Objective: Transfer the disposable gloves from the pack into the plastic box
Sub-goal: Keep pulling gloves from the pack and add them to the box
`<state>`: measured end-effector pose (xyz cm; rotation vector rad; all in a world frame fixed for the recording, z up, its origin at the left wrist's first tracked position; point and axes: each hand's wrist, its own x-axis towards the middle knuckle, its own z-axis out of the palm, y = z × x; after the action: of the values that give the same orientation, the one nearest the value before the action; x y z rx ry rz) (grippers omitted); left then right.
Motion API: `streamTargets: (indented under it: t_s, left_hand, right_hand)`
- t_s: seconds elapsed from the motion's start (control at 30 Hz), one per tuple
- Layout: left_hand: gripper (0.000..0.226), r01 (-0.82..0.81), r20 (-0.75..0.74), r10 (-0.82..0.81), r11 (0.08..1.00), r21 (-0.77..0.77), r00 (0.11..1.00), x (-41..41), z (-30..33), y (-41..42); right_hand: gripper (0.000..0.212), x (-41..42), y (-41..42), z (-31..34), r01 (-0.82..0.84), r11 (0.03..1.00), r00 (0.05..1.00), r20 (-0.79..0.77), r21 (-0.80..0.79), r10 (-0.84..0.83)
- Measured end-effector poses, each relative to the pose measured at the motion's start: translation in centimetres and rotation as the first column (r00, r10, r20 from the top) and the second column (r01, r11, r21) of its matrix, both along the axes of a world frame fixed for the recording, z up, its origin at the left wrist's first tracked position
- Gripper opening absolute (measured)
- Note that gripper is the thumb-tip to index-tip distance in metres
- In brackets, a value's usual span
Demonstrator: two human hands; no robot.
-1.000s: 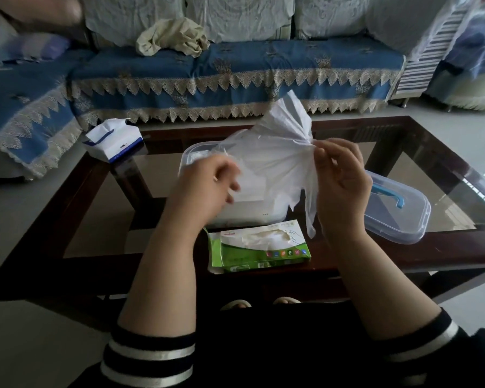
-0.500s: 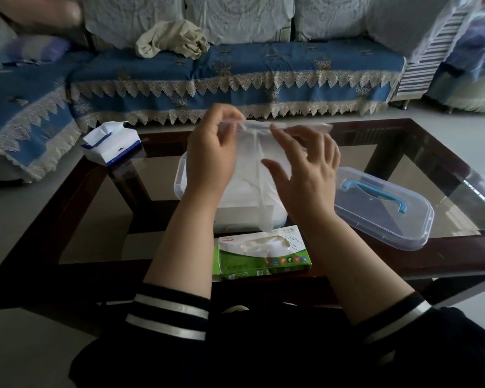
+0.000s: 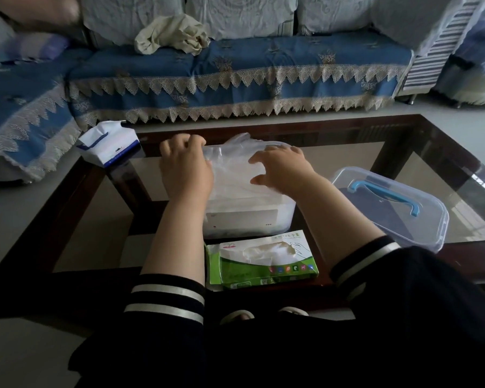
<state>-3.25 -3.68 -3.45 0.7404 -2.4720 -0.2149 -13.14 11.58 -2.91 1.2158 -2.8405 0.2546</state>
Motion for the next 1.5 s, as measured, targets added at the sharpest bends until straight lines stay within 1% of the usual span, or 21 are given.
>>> streamTargets:
  t_s: [0.1,0.17,0.2,0.27,0.33,0.43,0.6,0.7,0.8,0.83,0.93,1.07,1.17,1.2,1.23,1.27,1.3,1.37,1.4,1.43,1.5]
  left_hand:
    - [0.024,0.114,-0.012,-0.115,0.992,-0.049,0.993,0.2,0.8,0.2]
    - [0.019,0.250,0.091,-0.255,0.966,0.064,0.963,0.2,0.8,0.7]
    - [0.023,0.277,0.188,-0.302,0.949,0.152,0.934,0.3,0.8,0.9]
    - [0.039,0.217,0.396,-0.348,0.915,0.339,0.850,0.5,0.6,1.2]
    - [0.053,0.142,0.470,-0.355,0.892,0.430,0.808,0.6,0.6,1.2]
    - [0.062,0.125,0.467,-0.351,0.885,0.448,0.812,0.6,0.9,1.2]
    - [0.061,0.152,0.498,-0.344,0.910,0.386,0.796,0.6,0.6,1.1]
    - [0.057,0.160,0.481,-0.349,0.907,0.391,0.804,0.6,0.3,1.0]
    - [0.051,0.161,0.474,-0.352,0.904,0.396,0.807,0.7,0.1,1.2]
    - [0.049,0.161,0.472,-0.342,0.910,0.382,0.812,0.8,0.1,1.4]
    - [0.036,0.178,0.409,-0.307,0.929,0.323,0.859,1.1,-0.1,1.3]
    - [0.016,0.244,0.210,-0.300,0.936,0.254,0.931,1.4,-0.2,2.1]
    - [0.011,0.232,0.222,-0.295,0.934,0.270,0.929,0.6,-0.4,2.6]
    - [0.011,0.214,0.246,-0.293,0.928,0.303,0.924,0.5,-0.2,2.6]
    - [0.019,0.221,0.254,-0.314,0.916,0.335,0.915,0.4,-0.1,2.6]
    - [0.030,0.226,0.202,-0.322,0.893,0.390,0.925,0.1,-0.2,2.4]
    - [0.034,0.231,0.162,-0.327,0.872,0.432,0.931,-0.2,-0.4,2.3]
    - [0.023,0.207,0.204,-0.334,0.858,0.470,0.920,-0.5,-0.5,2.2]
    - [0.018,0.209,0.240,-0.335,0.878,0.431,0.911,-0.4,-0.5,2.1]
    - [0.017,0.193,0.252,-0.331,0.872,0.450,0.909,-0.1,0.1,2.1]
    - [0.035,0.180,0.283,-0.348,0.857,0.483,0.894,-0.4,0.0,1.7]
  right_hand:
    - [0.049,-1.0,-1.0,0.3,-0.054,0.995,0.999,0.006,0.081,0.054]
    - [0.050,-1.2,-1.6,0.1,-0.082,0.987,0.997,0.014,0.140,0.081]
    - [0.051,-1.1,-1.7,-0.1,-0.089,0.981,0.996,0.021,0.173,0.086]
    - [0.054,-1.1,-1.6,-0.5,-0.091,0.969,0.996,0.034,0.229,0.085]
    - [0.055,-1.0,-1.3,-0.7,-0.080,0.969,0.997,0.040,0.232,0.072]
    - [0.059,-0.4,-0.7,0.3,-0.028,0.997,0.999,0.039,0.075,0.025]
    - [0.045,0.7,2.7,2.8,0.120,0.968,0.991,-0.029,-0.219,-0.130]
    - [0.037,1.9,5.2,2.5,0.211,0.878,0.973,0.002,-0.430,-0.233]
    - [0.026,4.1,6.8,2.4,0.209,0.716,0.972,0.059,-0.666,-0.228]
    - [0.022,5.1,7.2,2.5,0.197,0.693,0.976,0.073,-0.693,-0.205]
    - [0.015,7.9,7.4,2.4,0.157,0.693,0.987,0.095,-0.704,-0.127]
    - [0.012,10.0,6.7,1.5,0.142,0.678,0.985,0.170,-0.722,-0.024]
    - [0.015,11.4,5.7,1.4,-0.029,0.633,0.991,0.058,-0.774,0.117]
    - [0.018,11.7,5.1,1.5,-0.079,0.636,0.984,0.041,-0.767,0.171]
    - [0.023,11.8,4.4,1.7,-0.104,0.666,0.975,0.056,-0.739,0.215]
    - [0.028,11.6,3.4,2.0,-0.104,0.722,0.968,0.097,-0.684,0.231]
    - [0.033,11.1,2.5,2.4,-0.083,0.789,0.966,0.147,-0.608,0.214]
    - [0.039,9.1,0.7,3.2,-0.007,0.893,0.964,0.235,-0.451,0.126]
    - [0.042,7.9,0.1,3.6,0.037,0.926,0.959,0.274,-0.375,0.073]
    - [0.047,6.6,-0.6,3.7,0.075,0.954,0.951,0.308,-0.290,0.019]
    - [0.060,4.5,-1.6,3.5,0.109,0.992,0.950,0.301,-0.059,-0.086]
